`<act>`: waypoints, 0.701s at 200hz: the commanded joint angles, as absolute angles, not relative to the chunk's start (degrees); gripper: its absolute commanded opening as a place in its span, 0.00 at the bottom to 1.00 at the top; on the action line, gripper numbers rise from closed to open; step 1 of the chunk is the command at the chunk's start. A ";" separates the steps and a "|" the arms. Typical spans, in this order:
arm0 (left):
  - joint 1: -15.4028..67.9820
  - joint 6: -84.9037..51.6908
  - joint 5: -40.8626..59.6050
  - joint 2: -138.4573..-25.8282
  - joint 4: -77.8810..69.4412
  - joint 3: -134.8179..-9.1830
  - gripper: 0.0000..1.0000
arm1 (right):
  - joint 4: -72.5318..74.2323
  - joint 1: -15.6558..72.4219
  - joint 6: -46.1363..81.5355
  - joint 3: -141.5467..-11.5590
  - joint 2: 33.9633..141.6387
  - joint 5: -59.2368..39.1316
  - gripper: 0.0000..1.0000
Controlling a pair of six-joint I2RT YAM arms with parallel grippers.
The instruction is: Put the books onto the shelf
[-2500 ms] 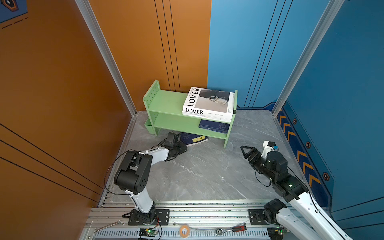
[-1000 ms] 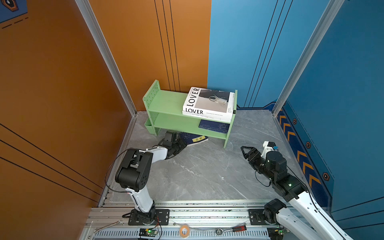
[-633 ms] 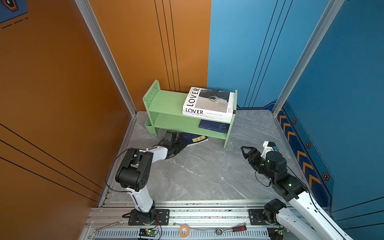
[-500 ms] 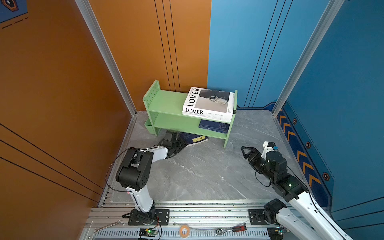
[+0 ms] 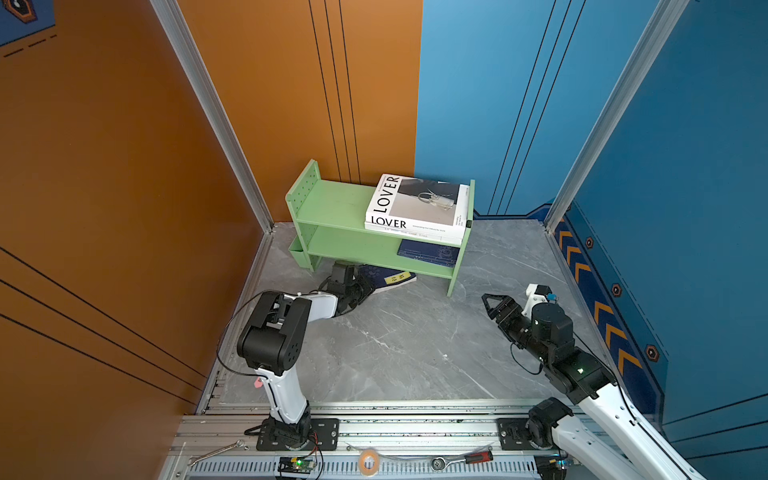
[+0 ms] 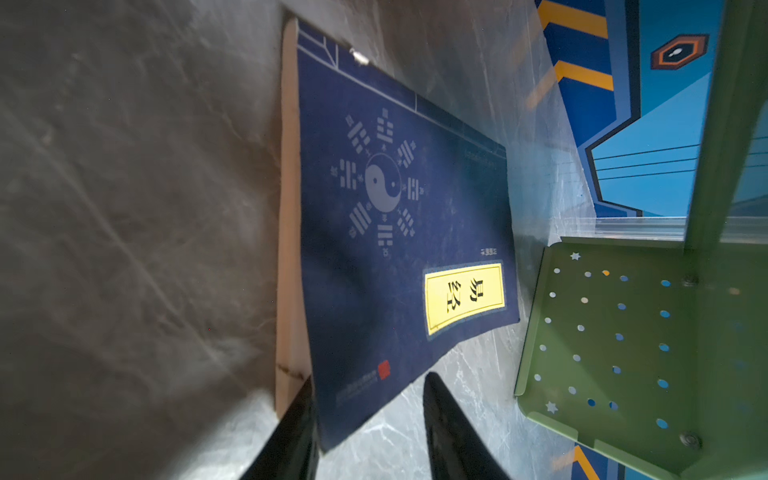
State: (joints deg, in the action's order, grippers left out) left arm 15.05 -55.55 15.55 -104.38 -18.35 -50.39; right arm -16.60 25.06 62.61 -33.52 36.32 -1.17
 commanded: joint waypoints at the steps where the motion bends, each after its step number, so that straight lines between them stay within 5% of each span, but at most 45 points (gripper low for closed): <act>1: 15.20 -56.51 16.92 -105.05 -21.30 -50.80 0.39 | -18.03 24.70 63.09 -33.75 35.56 0.52 0.75; 140: 14.67 -60.61 16.77 -107.55 -27.73 -48.62 0.03 | -16.72 24.61 64.49 -32.54 35.71 -0.30 0.76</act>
